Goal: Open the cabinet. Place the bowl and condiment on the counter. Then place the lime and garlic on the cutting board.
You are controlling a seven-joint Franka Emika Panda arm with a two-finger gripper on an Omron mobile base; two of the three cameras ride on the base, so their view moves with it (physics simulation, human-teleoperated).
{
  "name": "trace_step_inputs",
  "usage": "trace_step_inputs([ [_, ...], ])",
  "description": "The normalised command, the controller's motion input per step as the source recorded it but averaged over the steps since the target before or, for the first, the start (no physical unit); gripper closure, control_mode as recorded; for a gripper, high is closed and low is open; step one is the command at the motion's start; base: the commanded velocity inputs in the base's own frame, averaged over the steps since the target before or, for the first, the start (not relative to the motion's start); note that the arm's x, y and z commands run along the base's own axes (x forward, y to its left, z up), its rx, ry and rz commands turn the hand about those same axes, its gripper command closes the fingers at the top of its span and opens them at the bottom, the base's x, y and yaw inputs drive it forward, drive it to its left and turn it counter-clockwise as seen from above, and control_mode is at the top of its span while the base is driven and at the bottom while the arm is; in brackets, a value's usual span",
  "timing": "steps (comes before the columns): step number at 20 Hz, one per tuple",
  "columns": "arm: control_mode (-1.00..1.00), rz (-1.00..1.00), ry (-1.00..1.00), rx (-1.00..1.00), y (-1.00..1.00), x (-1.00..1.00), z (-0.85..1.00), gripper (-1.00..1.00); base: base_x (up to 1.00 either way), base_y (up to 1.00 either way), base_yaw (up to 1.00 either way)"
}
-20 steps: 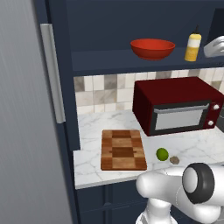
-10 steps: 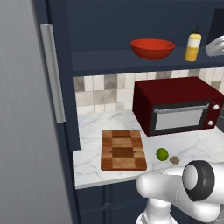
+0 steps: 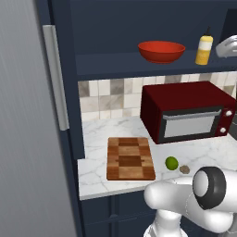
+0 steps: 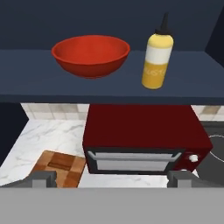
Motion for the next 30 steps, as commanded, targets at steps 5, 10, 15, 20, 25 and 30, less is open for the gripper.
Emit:
trace_step_inputs([
  [5,-1.00,-0.02,0.00,0.03,-0.12,0.15,0.00,-1.00,0.00,0.00,0.00],
  [10,-1.00,-0.01,0.00,0.01,-0.02,0.12,0.00,-1.00,0.00,0.00,0.00],
  [15,-1.00,0.00,0.00,0.00,0.00,0.18,0.00,-1.00,0.00,0.00,0.00],
  [20,-1.00,0.00,0.00,0.00,-0.10,0.19,0.00,-1.00,0.00,0.00,0.00],
  [25,-1.00,0.00,0.00,0.00,-0.14,0.13,-0.03,-1.00,0.00,0.00,0.00],
  [30,-1.00,0.00,0.00,0.00,-0.08,0.14,-0.03,-1.00,0.00,0.00,0.00],
])
